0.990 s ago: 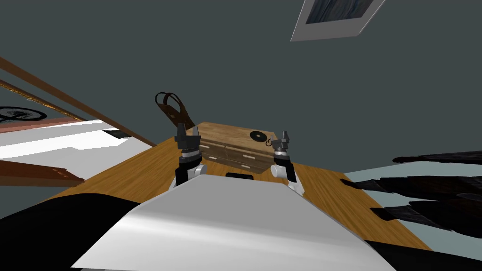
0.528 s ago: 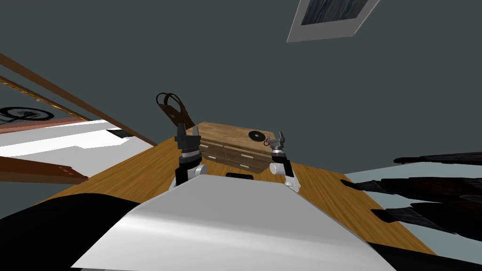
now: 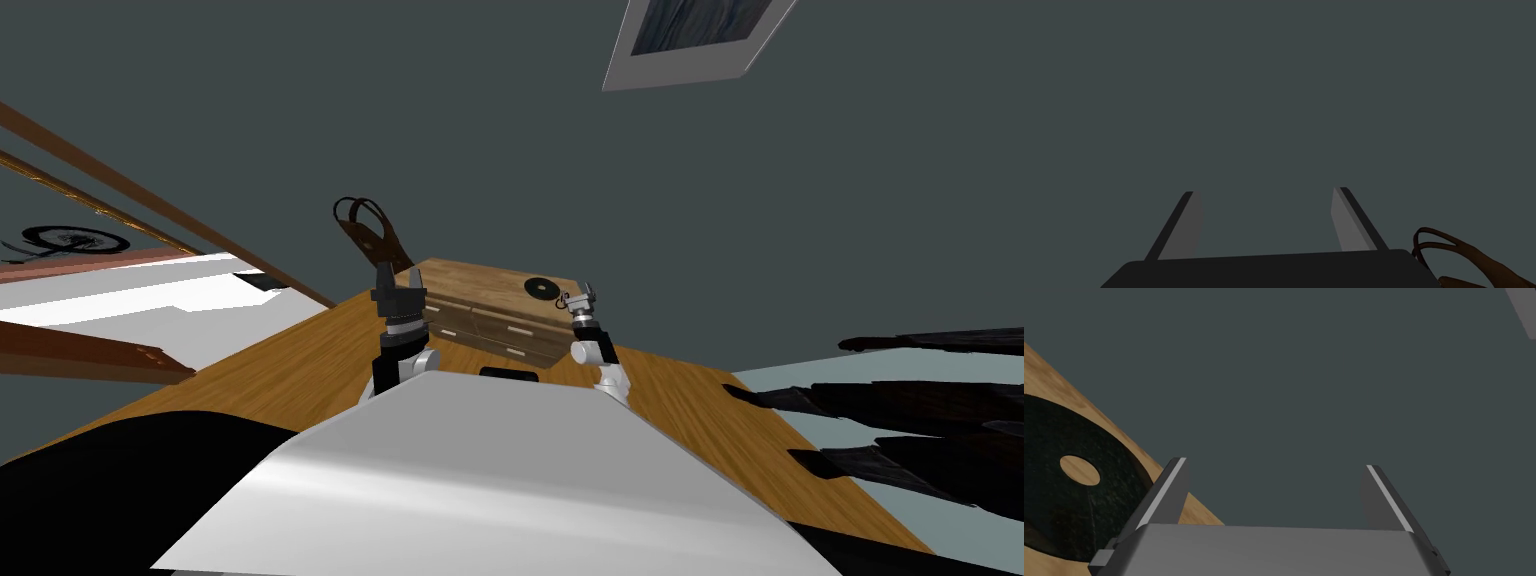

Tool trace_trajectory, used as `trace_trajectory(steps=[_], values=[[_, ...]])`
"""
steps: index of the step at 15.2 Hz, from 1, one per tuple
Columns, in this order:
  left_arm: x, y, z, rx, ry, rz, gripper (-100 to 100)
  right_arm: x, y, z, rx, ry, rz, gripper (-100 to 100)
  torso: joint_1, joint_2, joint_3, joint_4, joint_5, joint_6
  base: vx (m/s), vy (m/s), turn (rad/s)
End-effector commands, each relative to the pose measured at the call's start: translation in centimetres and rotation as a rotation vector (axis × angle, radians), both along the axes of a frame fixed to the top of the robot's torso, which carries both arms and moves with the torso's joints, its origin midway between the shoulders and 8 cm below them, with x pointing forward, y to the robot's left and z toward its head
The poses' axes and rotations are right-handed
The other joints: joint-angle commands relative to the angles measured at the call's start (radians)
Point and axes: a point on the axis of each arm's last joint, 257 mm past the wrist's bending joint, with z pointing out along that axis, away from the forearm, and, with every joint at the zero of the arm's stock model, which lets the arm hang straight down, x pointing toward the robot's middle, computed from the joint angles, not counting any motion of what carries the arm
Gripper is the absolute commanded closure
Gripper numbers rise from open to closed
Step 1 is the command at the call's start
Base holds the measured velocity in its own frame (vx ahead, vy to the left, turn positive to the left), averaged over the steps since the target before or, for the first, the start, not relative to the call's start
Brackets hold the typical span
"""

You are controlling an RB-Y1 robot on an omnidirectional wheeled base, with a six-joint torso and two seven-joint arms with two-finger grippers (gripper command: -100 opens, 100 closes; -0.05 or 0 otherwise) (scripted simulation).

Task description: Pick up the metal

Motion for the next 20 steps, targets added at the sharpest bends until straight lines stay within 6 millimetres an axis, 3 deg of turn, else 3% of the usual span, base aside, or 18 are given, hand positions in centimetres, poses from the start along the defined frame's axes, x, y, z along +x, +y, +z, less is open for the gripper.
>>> trace_trajectory(steps=[1, 2, 4, 5, 7, 8, 10, 11, 13, 14, 16, 20], values=[[0.0, 0.0, 0.0, 0.0, 0.0, 0.0, 0, 0.7, 0.3, -1.0, 0.069, 0.037, 0.03, -100, 0.0, 0.0, 0.0, 0.0, 0.0, 0.0, -0.012, -0.074, 0.031], [0.0, 0.0, 0.0, 0.0, 0.0, 0.0, 0, 1.7, 0.6, -2.2, 0.121, 0.08, 0.056, -100, 0.0, 0.0, 0.0, 0.0, 0.0, 0.0, -0.023, -0.097, 0.037], [0.0, 0.0, 0.0, 0.0, 0.0, 0.0, 0, 1.7, 0.6, -2.3, 0.151, 0.085, 0.065, -100, -0.002, 0.0, 0.0, 0.0, 0.0, 0.0, -0.005, -0.086, 0.026], [0.0, 0.0, 0.0, 0.0, 0.0, 0.0, 0, 2.6, 1.1, -3.6, 0.212, 0.133, 0.093, -100, -0.001, 0.0, 0.0, 0.0, 0.0, 0.0, 0.0, -0.082, 0.023], [0.0, 0.0, 0.0, 0.0, 0.0, 0.0, 0, 2.6, 1.1, -3.6, 0.235, 0.133, 0.099, -100, -0.001, 0.0, 0.0, 0.0, 0.0, 0.0, -0.005, -0.074, 0.022], [0.0, 0.0, 0.0, 0.0, 0.0, 0.0, 0, 3.5, 1.5, -4.9, 0.299, 0.182, 0.126, -100, 0.0, 0.0, 0.0, 0.0, 0.0, 0.0, -0.008, -0.069, 0.024], [0.0, 0.0, 0.0, 0.0, 0.0, 0.0, 0, 3.5, 1.5, -4.9, 0.319, 0.183, 0.131, -100, 0.0, 0.0, 0.0, 0.0, 0.0, 0.0, -0.006, -0.066, 0.023], [0.0, 0.0, 0.0, 0.0, 0.0, 0.0, 0, 4.3, 2.1, -6.2, 0.385, 0.232, 0.158, -100, 0.0, 0.0, 0.0, 0.0, 0.0, 0.0, -0.004, -0.082, 0.022], [0.0, 0.0, 0.0, 0.0, 0.0, 0.0, 0, 4.3, 2.1, -6.2, 0.404, 0.232, 0.162, -100, -0.001, 0.0, 0.0, 0.0, 0.0, 0.0, -0.005, -0.079, 0.027], [0.0, 0.0, 0.0, 0.0, 0.0, 0.0, 0, 5.0, 2.7, -7.4, 0.47, 0.281, 0.188, -100, 0.0, 0.0, 0.0, 0.0, 0.0, 0.0, -0.002, -0.065, 0.026], [0.0, 0.0, 0.0, 0.0, 0.0, 0.0, 0, 5.0, 2.7, -7.4, 0.488, 0.282, 0.191, -100, 0.0, -0.001, 0.0, 0.0, 0.0, 0.0, -0.003, -0.066, 0.023], [0.0, 0.0, 0.0, 0.0, 0.0, 0.0, 0, 6.2, 4.1, -9.6, 0.637, 0.381, 0.241, -100, 0.0, 0.0, 0.0, 0.0, 0.0, 0.0, -0.009, -0.074, 0.023]])
